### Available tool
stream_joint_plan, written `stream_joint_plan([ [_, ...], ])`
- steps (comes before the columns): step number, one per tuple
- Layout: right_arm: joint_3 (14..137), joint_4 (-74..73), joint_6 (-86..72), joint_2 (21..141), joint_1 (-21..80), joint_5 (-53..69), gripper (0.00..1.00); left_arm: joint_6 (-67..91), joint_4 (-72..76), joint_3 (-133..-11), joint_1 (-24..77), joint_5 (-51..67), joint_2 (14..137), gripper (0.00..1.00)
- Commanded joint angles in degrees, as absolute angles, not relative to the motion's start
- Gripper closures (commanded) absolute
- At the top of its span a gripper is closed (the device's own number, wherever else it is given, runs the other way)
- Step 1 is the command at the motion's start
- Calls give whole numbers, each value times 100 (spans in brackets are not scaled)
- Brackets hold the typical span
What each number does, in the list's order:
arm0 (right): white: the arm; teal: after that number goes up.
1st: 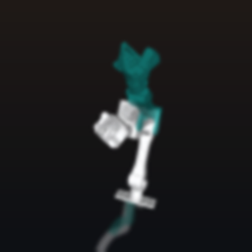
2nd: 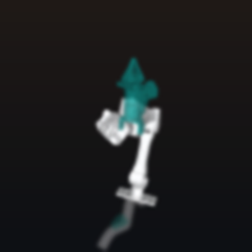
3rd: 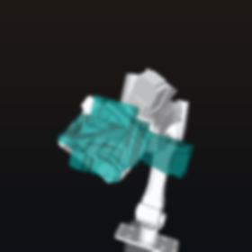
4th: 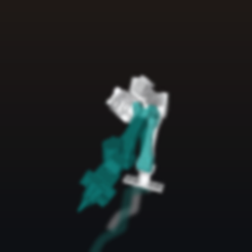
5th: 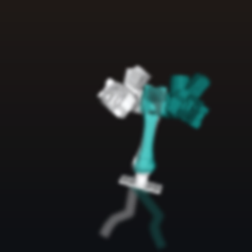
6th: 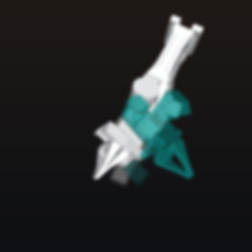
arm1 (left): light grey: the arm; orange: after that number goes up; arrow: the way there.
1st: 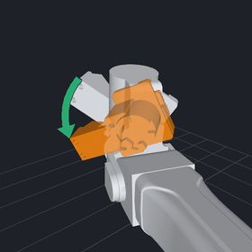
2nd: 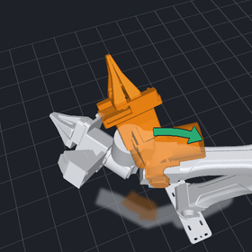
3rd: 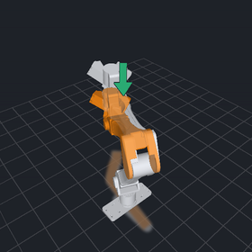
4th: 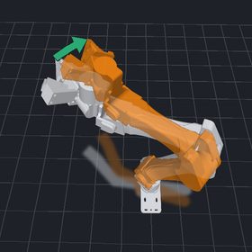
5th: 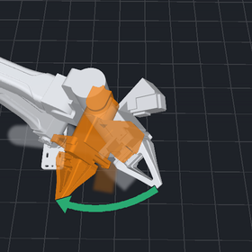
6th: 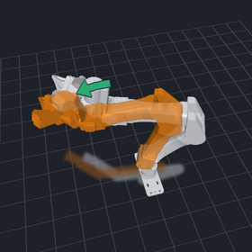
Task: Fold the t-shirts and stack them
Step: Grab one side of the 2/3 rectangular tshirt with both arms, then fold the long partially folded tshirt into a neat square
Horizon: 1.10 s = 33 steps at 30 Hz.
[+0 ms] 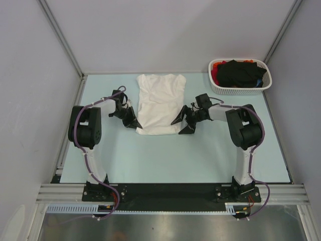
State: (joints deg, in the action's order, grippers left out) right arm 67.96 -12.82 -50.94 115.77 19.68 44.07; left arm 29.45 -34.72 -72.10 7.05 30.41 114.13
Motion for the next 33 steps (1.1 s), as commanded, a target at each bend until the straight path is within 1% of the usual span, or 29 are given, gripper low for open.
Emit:
stream_joint_plan([
  [1,7048,-1309,-4913,11892,2039,3885,31,2716,-3823,-7268,791,2733,11540,100],
  [2,7214,-1397,-4870,11909,2048,3833,41,2716,-3823,-7277,791,2733,11549,100],
  [3,7285,-1545,-4782,11935,2065,3841,46,2716,-3832,-7277,791,2742,11540,100],
  [4,7338,-1582,-4773,11953,2074,3841,55,2716,-3832,-7277,791,2751,11540,100],
  [5,7408,-1634,-4772,11944,2083,3806,76,2716,-3832,-7286,791,2742,11540,100],
  [7,7444,-1644,-4764,11953,2100,3849,90,2716,-3850,-7295,791,2751,11540,100],
  [8,7462,-1713,-4764,11953,2109,3832,100,2707,-3850,-7295,791,2734,11531,100],
  [14,7357,-2038,-4527,11612,2136,3701,100,2672,-3850,-7207,791,2742,11479,100],
  [22,6848,-2654,-4316,11031,2127,3542,100,2566,-4043,-7128,791,2742,11128,100],
  [33,6504,-3576,-3754,11259,2311,3367,100,2391,-4851,-6733,975,2593,10732,100],
])
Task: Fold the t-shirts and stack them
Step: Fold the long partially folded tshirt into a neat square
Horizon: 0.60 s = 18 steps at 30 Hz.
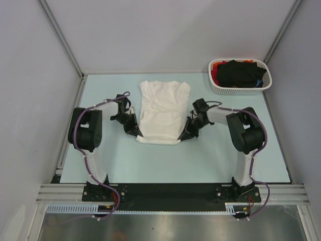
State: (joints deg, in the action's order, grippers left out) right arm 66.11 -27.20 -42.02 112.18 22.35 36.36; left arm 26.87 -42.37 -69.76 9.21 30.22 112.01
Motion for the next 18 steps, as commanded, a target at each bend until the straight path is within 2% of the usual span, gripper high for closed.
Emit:
stream_joint_plan([
  [1,6478,-3612,-3736,11224,2338,3349,100,2399,-4973,-6654,993,2593,10592,100],
  [10,6205,-3797,-3560,10715,2514,3155,100,2417,-5308,-5862,1547,2725,9976,100],
  [18,7267,-3885,-3472,10406,2496,3427,100,2285,-6011,-7460,1573,2303,9940,100],
])
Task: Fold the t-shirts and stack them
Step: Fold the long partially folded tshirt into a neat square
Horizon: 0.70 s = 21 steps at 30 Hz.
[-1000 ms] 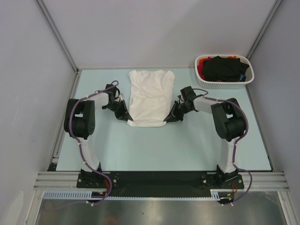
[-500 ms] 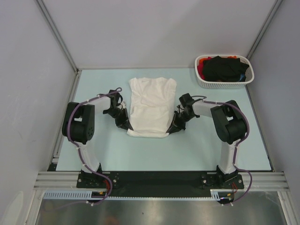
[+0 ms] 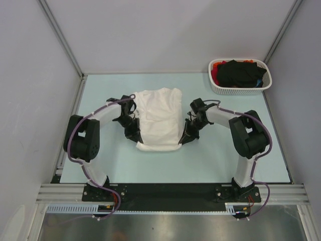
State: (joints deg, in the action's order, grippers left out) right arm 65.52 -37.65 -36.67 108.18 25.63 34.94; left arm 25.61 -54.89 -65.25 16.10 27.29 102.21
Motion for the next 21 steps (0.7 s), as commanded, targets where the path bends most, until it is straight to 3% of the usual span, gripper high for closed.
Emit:
stream_joint_plan([
  [1,7521,-3859,-3472,10398,2479,3463,100,2285,-6168,-7653,1565,2181,9967,100],
  [12,8376,-2893,-3595,10687,1996,3770,100,2882,-5714,-8473,1529,2048,10098,100],
  [21,9377,-2356,-3612,11768,1881,3797,100,3234,-5361,-9377,1336,2092,10967,100],
])
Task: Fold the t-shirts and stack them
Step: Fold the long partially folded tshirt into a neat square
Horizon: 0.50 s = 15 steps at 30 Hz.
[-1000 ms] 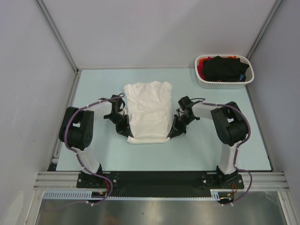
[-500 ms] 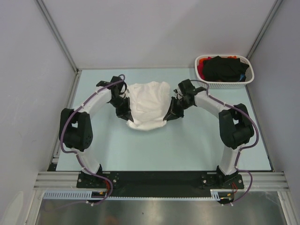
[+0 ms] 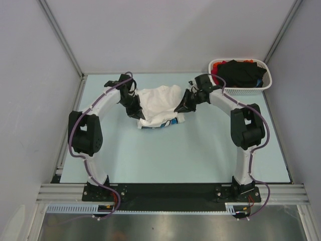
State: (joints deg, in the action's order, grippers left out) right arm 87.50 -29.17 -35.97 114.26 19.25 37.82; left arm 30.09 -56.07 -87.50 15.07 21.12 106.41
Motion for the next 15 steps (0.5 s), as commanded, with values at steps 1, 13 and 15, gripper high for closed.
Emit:
stream_joint_plan([
  [1,9569,-2303,-3638,11847,1872,3797,100,3252,-5379,-9508,1292,2100,11056,100],
  [13,10687,-1986,-3744,12700,1732,3771,100,3577,-5397,-10783,923,2188,11988,100],
  [15,10731,-1864,-3788,12831,1670,3840,100,3621,-5397,-10968,888,2232,12155,100],
])
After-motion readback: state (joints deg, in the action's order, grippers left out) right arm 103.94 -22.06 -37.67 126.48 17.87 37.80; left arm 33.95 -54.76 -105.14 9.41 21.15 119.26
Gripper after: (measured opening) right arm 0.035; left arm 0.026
